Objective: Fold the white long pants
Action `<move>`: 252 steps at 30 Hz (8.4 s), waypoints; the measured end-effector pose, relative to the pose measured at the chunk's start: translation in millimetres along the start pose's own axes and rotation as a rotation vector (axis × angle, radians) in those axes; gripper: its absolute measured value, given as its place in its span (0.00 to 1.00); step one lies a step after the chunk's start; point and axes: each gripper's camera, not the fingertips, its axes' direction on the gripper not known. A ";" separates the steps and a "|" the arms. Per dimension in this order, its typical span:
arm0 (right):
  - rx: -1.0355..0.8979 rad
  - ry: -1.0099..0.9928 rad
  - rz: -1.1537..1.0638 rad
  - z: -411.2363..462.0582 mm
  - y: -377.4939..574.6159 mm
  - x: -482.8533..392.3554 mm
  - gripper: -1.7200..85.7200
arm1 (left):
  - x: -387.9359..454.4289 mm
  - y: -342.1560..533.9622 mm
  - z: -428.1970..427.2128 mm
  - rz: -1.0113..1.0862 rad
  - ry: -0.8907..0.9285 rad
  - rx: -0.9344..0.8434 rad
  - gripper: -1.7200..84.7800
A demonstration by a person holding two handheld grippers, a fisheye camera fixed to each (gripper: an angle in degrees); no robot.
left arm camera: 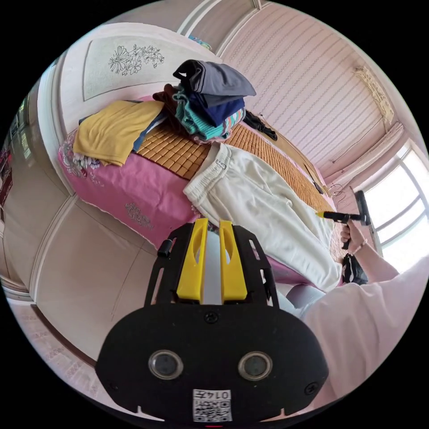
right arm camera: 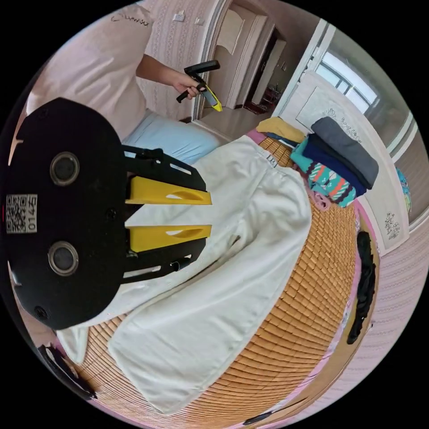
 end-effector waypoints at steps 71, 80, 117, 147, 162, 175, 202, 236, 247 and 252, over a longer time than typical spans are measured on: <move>0.502 0.127 0.408 -389.9 138.1 274.4 0.02 | 519.1 -73.0 307.2 1.095 0.238 -0.187 0.01; 0.378 0.391 0.370 -488.9 105.1 258.1 0.01 | 513.6 -112.4 318.1 1.046 0.276 -0.191 0.01; 0.055 0.211 0.696 -300.3 247.8 306.1 0.12 | 524.6 -35.4 396.6 1.150 0.213 -0.533 0.12; 0.458 0.227 0.758 -362.5 268.9 307.7 0.03 | 506.6 -55.8 368.6 1.034 0.172 -0.282 0.01; 0.315 0.365 0.524 -289.7 130.4 265.7 0.12 | 344.6 -117.1 286.3 0.625 0.079 -0.070 0.08; 0.118 0.384 0.352 -151.1 -96.2 212.3 0.19 | 140.3 -246.9 286.4 0.096 -0.286 -0.079 0.20; 0.518 0.192 0.542 -296.8 226.5 253.9 0.17 | 80.1 -168.1 178.4 0.157 -0.077 0.135 0.10; 0.737 -0.161 1.070 -349.7 584.6 244.1 0.04 | -86.6 -68.8 159.8 -0.362 0.071 -0.100 0.17; 0.670 0.033 0.883 -421.3 498.9 211.7 0.04 | -60.2 -94.1 111.9 -0.159 0.141 -0.062 0.07; 0.654 0.110 0.711 -481.3 399.1 226.6 0.04 | -21.6 -148.7 87.6 0.003 0.223 0.039 0.06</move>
